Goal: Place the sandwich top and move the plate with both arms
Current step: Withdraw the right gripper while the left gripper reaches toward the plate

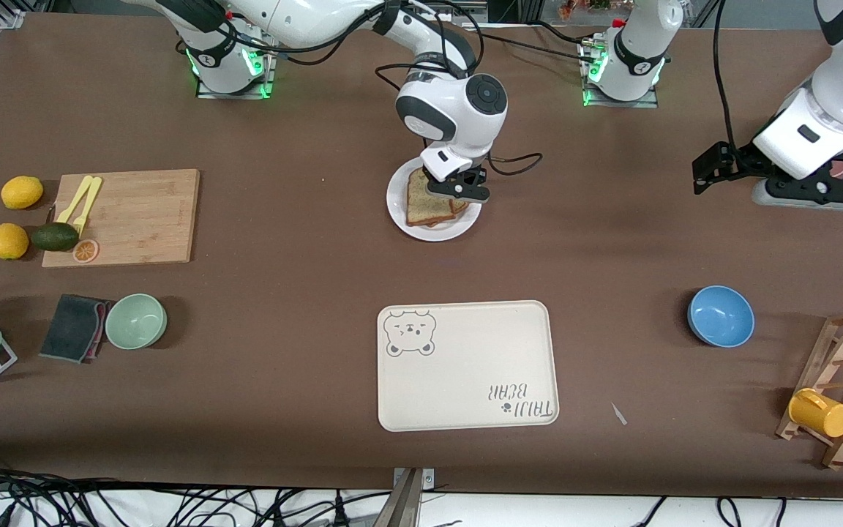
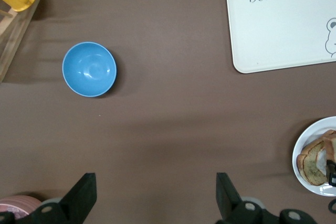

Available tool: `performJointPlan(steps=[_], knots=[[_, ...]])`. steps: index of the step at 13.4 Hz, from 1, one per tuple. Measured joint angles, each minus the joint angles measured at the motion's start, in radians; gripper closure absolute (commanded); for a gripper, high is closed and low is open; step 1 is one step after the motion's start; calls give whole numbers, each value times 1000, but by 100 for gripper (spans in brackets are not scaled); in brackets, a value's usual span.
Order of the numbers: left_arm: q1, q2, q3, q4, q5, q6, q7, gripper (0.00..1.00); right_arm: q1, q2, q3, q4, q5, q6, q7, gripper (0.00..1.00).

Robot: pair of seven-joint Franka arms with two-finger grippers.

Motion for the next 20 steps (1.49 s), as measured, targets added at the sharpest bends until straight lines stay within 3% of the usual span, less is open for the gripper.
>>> performJointPlan(steps=[4, 7, 10, 15, 17, 20], knots=[[-2, 11, -1, 0, 0, -11, 0, 0, -85, -55, -1, 41, 7, -16, 0, 0], [-22, 23, -1, 0, -12, -29, 0, 0, -173, -182, -5, 54, 101, -69, 4, 0], [-35, 51, -3, -1, -152, -64, 0, 0, -302, -300, -15, 52, 160, -173, -101, 0], [-89, 191, -14, -7, -343, -57, 1, 1, -516, -366, -48, 49, 195, -330, -410, 0], [-102, 274, -36, -7, -431, -5, 1, 1, -550, -398, -105, 48, 236, -368, -572, 0], [-104, 378, -82, -6, -524, 45, 14, 2, -549, -481, -264, 26, 357, -400, -864, 0]])
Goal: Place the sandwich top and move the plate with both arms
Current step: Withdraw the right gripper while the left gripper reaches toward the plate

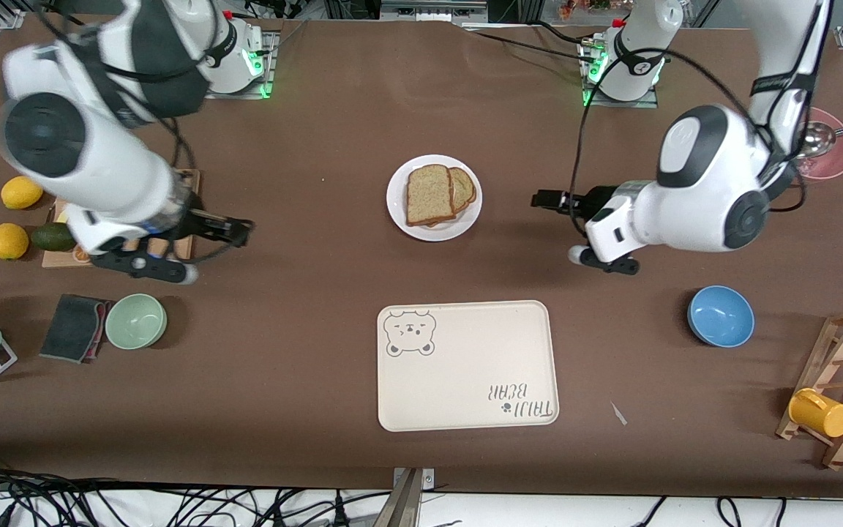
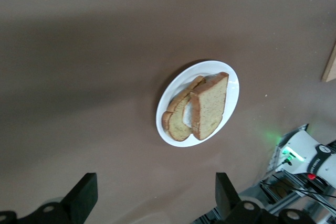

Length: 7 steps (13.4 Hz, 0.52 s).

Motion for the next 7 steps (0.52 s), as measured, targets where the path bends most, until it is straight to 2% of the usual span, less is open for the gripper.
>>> performJointPlan(steps=[2, 3, 5, 7], knots=[[0, 50, -15, -1, -68, 8, 82, 7, -9, -82, -94, -76, 47, 11, -134, 0], [2, 74, -15, -1, -97, 11, 139, 6, -27, -131, -113, -131, 54, 31, -175, 0], [9, 121, -14, -4, -122, 41, 231, 6, -77, -236, -123, -250, 74, 67, -217, 0], [10, 157, -15, -36, -151, 130, 313, 8, -114, -309, -126, -321, 89, 72, -276, 0]])
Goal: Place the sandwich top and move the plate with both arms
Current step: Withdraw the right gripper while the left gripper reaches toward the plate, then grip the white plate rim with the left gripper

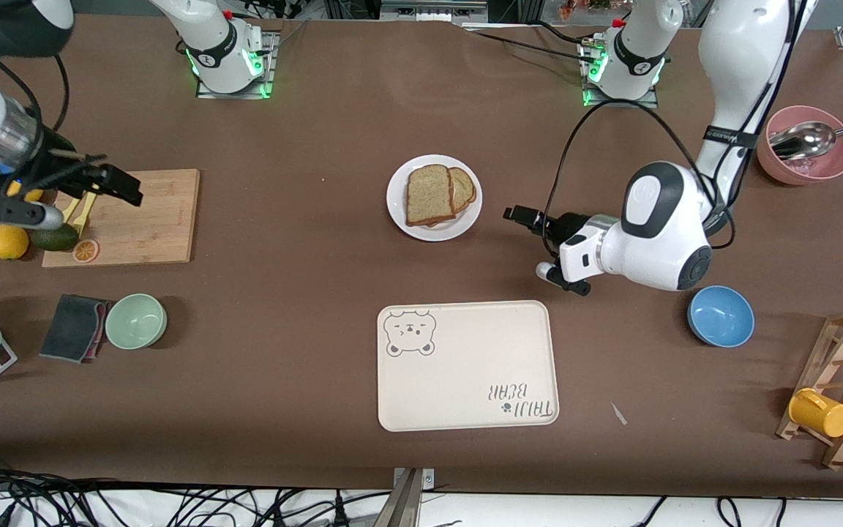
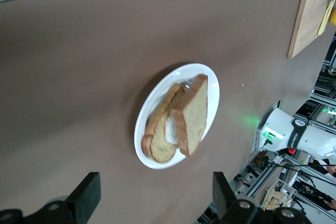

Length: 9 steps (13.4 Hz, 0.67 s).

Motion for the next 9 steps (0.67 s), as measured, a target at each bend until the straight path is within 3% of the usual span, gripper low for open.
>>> performJointPlan(steps=[2, 6, 9], knots=[[-4, 25, -1, -55, -75, 67, 108, 10, -17, -36, -15, -20, 19, -14, -38, 0], [-14, 65, -3, -178, -258, 191, 355, 28, -20, -60, -45, -20, 23, -20, -47, 0], [-39, 101, -5, -208, -294, 244, 429, 38, -21, -49, -61, -21, 23, -19, -52, 0]])
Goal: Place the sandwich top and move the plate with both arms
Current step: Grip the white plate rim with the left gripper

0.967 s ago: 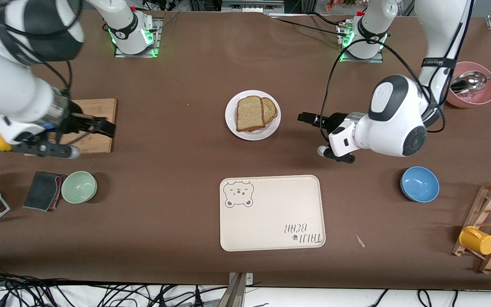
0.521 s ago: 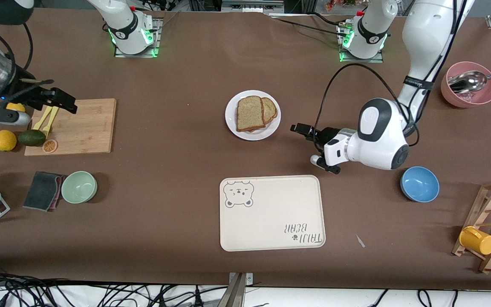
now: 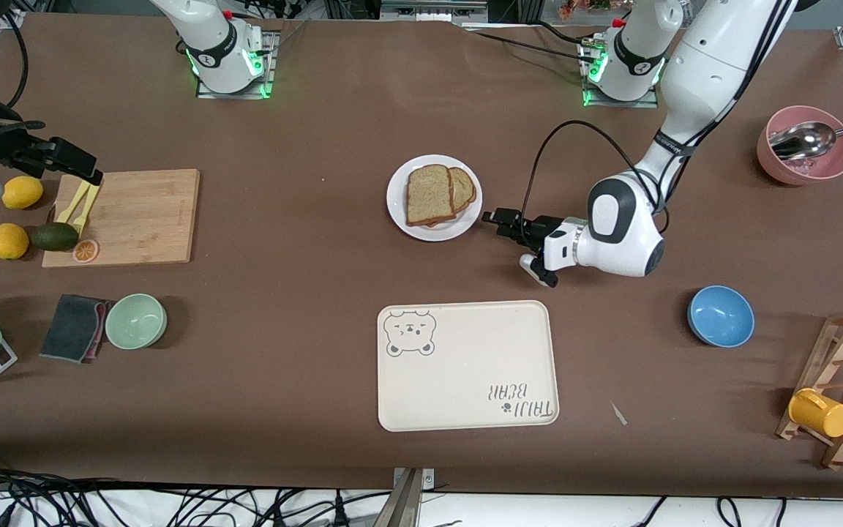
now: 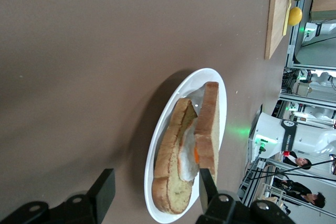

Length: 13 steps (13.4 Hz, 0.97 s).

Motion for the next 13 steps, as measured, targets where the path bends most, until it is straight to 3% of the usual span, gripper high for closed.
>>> performJointPlan(steps=[4, 6, 11, 13], knots=[[-69, 33, -2, 0, -25, 81, 9, 41, 0, 23, 0, -1, -18, 6, 0, 0], [-79, 37, -2, 0, -26, 86, 14, 57, 0, 27, 1, -1, -60, 14, 0, 0], [-93, 61, -3, -1, -86, 88, 85, 57, 0, 27, 0, -1, -77, 15, 0, 0], [-103, 64, -3, -3, -91, 89, 92, 64, -1, 27, 0, -1, -77, 15, 0, 0]])
